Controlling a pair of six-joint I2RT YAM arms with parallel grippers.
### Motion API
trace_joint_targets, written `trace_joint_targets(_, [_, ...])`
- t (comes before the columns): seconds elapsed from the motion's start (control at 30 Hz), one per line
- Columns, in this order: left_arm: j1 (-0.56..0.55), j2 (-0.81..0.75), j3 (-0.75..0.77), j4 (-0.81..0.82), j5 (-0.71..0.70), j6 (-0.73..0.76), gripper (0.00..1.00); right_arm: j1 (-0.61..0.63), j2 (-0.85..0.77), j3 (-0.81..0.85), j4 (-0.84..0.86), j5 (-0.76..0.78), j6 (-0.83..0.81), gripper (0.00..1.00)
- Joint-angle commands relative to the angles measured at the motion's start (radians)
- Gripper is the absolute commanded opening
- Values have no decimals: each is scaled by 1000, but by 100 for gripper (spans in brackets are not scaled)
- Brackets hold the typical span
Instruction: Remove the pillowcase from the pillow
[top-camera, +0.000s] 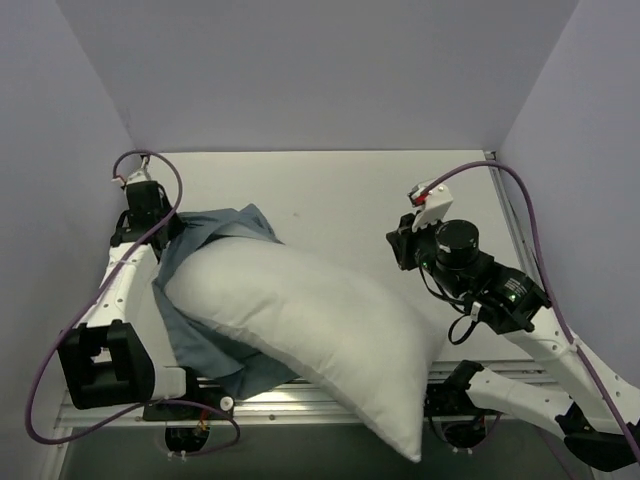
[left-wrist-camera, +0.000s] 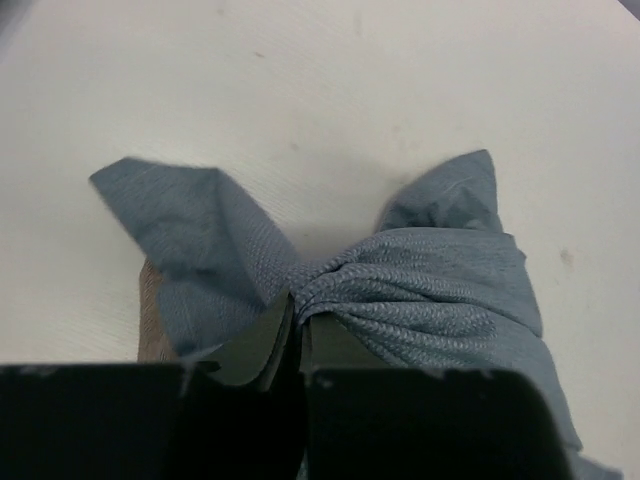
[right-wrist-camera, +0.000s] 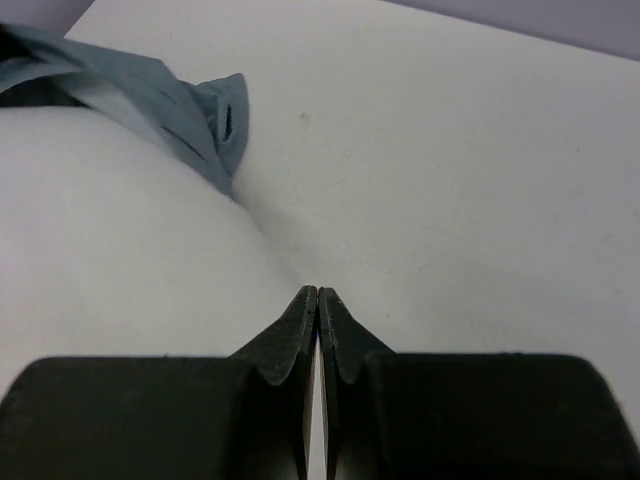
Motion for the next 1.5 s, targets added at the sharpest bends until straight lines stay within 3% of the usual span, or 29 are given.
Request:
trace_joint_targets(0.0, [94,-57,16,32,-65,-18,2,-19,-7,78,-12,121,-28,0])
trace_joint_targets(0.13, [101,-87,-19,150,97,-16,3,-26,76,89,2,-42,-65,0])
trace_joint_targets(0.23, [81,-65,-13,138,217,-27,4,-19,131,50,89,-254,-59,2])
trace_joint_targets(0.33, [41,-82,-33,138,246,-32,4,17,205,38,166,-325,-45,27])
trace_joint_targets(0.37, [32,-105,-44,141,248,-35,4,31,228,46,178,-331,-44,44])
trace_joint_targets(0.47, [7,-157,-76,121,268,-36,5,71,332,91,207,-333,-44,72])
trace_joint_targets(0.67, [4,-286,-99,13,265,20,6,209,515,170,309,-324,12,99])
trace_joint_targets(0.83, [4,-309,-96,-50,295,85,6,295,680,306,301,-204,7,100])
trace_joint_targets(1.03, [2,-301,-162,-20,315,94,6,293,869,392,307,-224,38,100])
trace_joint_targets(1.1, [8,-301,-173,-17,326,91,6,293,952,394,292,-234,21,100])
trace_joint_targets(1.2, [13,-309,-168,-27,302,108,6,289,1085,397,223,-367,-51,96])
trace_joint_targets(1.23, [16,-315,-168,-29,300,110,6,287,1111,392,209,-394,-64,74])
trace_joint_targets(1.3, [25,-320,-170,-30,297,114,6,289,1151,342,192,-429,-80,41])
trace_joint_targets(1.33, [28,-318,-168,-29,297,116,5,289,1150,314,194,-440,-79,10])
trace_joint_targets(1.37, [31,-315,-165,-30,295,117,6,290,1142,252,201,-445,-79,0])
trace_joint_targets(1.47, [41,-304,-155,-29,283,116,5,287,1052,158,195,-460,-91,0])
